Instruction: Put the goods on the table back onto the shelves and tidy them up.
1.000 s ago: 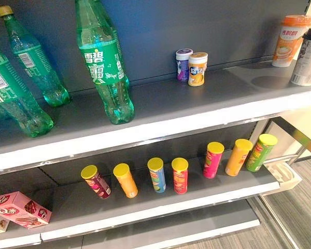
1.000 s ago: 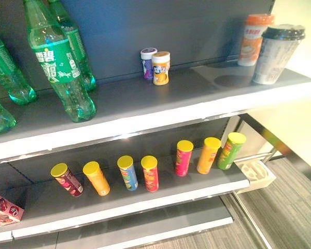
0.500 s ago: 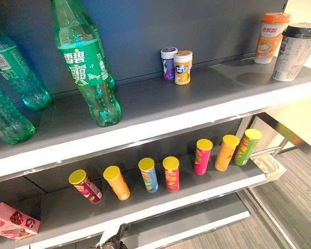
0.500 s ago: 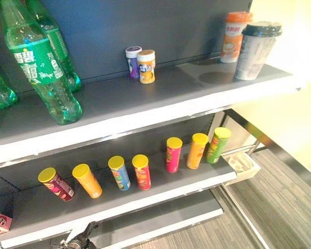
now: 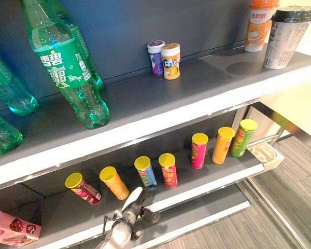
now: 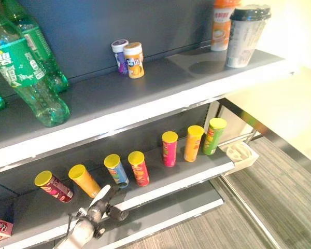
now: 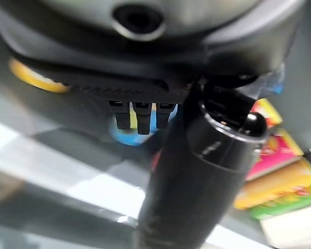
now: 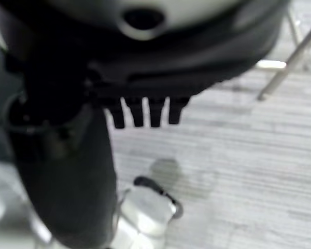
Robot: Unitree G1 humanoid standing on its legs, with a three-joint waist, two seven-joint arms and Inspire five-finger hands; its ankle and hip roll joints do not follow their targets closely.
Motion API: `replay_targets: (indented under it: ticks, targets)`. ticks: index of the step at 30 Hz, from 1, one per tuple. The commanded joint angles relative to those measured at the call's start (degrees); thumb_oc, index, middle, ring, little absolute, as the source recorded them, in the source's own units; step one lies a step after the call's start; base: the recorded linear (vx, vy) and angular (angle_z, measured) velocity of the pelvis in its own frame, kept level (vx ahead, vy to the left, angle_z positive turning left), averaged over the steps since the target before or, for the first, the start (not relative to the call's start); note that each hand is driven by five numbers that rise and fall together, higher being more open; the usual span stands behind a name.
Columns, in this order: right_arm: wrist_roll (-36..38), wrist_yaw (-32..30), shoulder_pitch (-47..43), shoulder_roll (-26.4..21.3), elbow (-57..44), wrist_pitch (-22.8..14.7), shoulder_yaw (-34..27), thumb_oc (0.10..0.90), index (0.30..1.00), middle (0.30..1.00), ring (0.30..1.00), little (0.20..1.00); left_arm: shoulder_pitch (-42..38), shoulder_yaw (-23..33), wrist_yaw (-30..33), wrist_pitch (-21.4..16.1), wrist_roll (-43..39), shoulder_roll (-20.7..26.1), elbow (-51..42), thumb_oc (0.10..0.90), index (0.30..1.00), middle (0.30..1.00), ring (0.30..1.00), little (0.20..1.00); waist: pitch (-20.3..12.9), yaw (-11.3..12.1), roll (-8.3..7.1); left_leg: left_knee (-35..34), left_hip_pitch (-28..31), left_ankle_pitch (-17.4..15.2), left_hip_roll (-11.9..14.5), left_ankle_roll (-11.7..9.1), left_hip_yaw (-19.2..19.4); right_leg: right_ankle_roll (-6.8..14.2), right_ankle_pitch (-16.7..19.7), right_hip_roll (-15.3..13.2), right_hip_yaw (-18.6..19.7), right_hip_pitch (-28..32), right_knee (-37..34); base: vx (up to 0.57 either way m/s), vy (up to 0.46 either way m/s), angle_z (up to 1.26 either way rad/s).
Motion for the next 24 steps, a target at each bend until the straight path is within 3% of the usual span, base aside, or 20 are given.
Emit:
replay_targets:
  ticks: [1, 8, 24]
  targets:
    - [-0.38, 0.17, -1.7, 0.72, 4.39, -0.13, 1.03, 0.8, 0.9, 0.9, 0.9, 0.9, -5.89, -0.8, -2.52, -3.11, -5.66, -2.4, -4.26, 0.8, 0.9, 0.9, 0.9, 0.9, -1.31, -2.09, -3.97, 0.24, -0.42, -1.72, 7.54, -2.76, 0.86, -3.71, 10.15, -2.13, 1.64, 0.33, -6.78, 0.0, 0.0, 0.0]
    - [0.38, 0.85, -2.11, 0.84, 4.18, 0.12, 1.8, 0.8, 0.9, 0.9, 0.9, 0.9, -9.48, -6.78, -6.4, -2.06, -9.54, -5.94, -4.21, 0.8, 0.9, 0.9, 0.9, 0.9, -0.2, -2.87, -3.53, 0.24, -0.42, -1.86, 7.46, -2.88, 0.89, -3.86, 10.14, -2.05, 1.53, 0.41, -6.78, -0.01, -0.006, -0.03]
    - [2.51, 0.52, -0.68, 1.8, 5.38, 0.38, 0.81, 0.8, 0.9, 0.9, 0.9, 0.9, -12.69, -5.02, -3.37, -1.88, -5.77, -4.01, -1.05, 0.8, 0.9, 0.9, 0.9, 0.9, 0.21, -2.06, -3.91, 0.24, -0.62, -2.03, 7.71, -3.06, 0.94, -3.62, 9.65, -2.05, 0.7, 0.5, -6.78, 0.0, -0.003, 0.01]
